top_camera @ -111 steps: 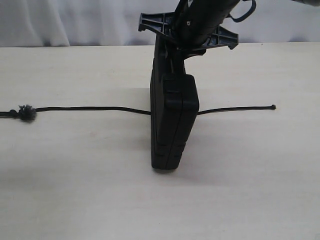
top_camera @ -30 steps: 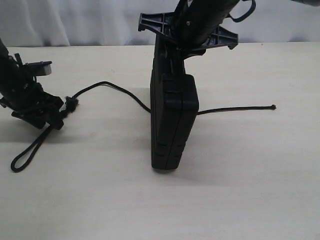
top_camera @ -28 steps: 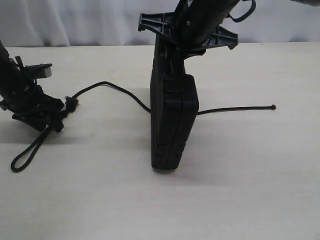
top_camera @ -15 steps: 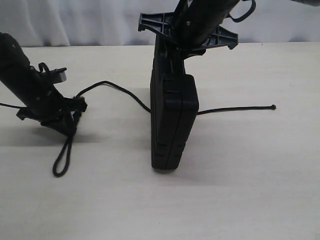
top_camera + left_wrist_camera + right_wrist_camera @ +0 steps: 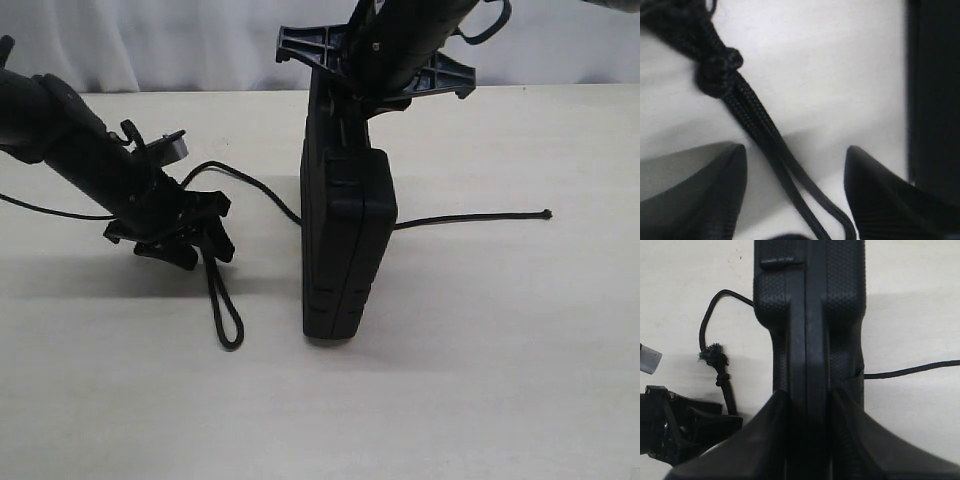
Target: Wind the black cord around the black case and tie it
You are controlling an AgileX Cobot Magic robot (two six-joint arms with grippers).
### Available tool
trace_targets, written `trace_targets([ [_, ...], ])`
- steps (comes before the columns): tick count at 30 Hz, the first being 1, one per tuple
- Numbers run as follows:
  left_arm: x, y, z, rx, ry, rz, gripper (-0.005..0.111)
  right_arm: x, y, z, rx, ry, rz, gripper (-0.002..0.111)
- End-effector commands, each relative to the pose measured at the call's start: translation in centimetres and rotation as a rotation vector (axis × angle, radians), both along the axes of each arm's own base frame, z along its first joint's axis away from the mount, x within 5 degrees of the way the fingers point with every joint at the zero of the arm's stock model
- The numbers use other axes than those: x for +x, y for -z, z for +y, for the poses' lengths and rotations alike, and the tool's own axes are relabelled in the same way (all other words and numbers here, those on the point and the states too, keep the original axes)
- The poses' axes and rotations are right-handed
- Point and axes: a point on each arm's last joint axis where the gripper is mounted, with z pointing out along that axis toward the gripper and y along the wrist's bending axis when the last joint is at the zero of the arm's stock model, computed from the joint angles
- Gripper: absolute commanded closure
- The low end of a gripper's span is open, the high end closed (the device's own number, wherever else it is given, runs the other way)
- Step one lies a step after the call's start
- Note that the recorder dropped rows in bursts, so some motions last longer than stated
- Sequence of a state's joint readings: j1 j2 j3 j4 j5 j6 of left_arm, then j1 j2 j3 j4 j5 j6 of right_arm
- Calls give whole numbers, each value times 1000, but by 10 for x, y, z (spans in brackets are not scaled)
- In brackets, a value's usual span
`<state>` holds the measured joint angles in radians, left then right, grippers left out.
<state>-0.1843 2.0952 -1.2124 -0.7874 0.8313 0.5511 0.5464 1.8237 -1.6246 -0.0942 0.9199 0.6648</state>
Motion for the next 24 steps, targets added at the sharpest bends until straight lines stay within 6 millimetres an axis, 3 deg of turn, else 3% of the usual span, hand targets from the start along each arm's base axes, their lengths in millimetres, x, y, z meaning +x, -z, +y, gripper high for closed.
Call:
trace_targets([
  [1,4,-29,3,32,117,-156,49,-1,-4,1,19,2,-9,104],
  [5,9,-65,7,120,352,-385,49,-1,-4,1,19,2,-9,104],
  [9,4,-82,5,154,813,-661,49,-1,-4,1,19,2,-9,104],
  [13,1,-73,-3,228,1343,-853,49,-1,-4,1,19,2,-9,104],
  [17,6,-54,-9,320,1660,-922,49,-1,-4,1,19,2,-9,104],
  [24,19,-25,-8,406,1683,-927,49,-1,-4,1,19,2,-9,104],
])
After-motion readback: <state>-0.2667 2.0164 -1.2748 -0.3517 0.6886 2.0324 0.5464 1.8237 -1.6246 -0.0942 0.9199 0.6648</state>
